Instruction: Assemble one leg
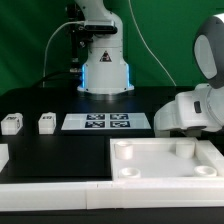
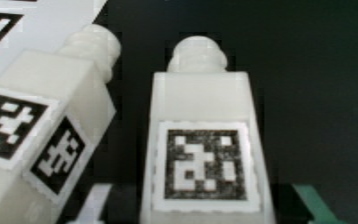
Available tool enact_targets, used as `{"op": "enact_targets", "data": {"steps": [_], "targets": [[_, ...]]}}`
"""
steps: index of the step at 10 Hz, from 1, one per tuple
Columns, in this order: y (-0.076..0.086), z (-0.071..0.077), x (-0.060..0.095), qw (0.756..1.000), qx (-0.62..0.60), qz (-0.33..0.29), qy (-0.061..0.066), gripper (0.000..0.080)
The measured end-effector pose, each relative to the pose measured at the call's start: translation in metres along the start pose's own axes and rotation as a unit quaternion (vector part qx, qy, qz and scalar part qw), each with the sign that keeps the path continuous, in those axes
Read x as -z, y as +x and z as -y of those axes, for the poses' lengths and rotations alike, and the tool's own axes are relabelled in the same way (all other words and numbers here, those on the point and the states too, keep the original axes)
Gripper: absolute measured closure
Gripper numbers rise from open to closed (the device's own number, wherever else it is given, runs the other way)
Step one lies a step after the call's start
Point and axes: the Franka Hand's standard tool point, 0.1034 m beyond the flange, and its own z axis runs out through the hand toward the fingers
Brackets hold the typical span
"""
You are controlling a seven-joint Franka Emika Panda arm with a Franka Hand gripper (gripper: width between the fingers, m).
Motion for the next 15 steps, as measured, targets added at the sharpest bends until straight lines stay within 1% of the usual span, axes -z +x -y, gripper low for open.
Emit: {"op": "enact_targets", "data": {"steps": [6,7,9,10,12,13,14,15], "targets": [[-0.001,0.0,0.003,1.0,0.001,-0.001,-0.002,0.0508],[-0.006,0.0,0.011,1.0,0.0,-0.008,-0.003,0.0507],[-0.024,-0.005,0.032,1.0,0.0,-0.022,-0.003,0.0506],[-0.034,-0.01,0.043,1.0,-0.003,-0.025,-0.002,0.0506],[-0.052,-0.021,0.061,1.0,-0.005,-0.026,0.0,0.0506],[-0.053,-0.024,0.068,0.999,-0.004,-0.035,0.003,0.0506],[-0.047,-0.022,0.068,0.998,-0.003,-0.058,0.005,0.0506],[-0.048,-0.021,0.067,0.998,-0.003,-0.06,0.005,0.0506]]}}
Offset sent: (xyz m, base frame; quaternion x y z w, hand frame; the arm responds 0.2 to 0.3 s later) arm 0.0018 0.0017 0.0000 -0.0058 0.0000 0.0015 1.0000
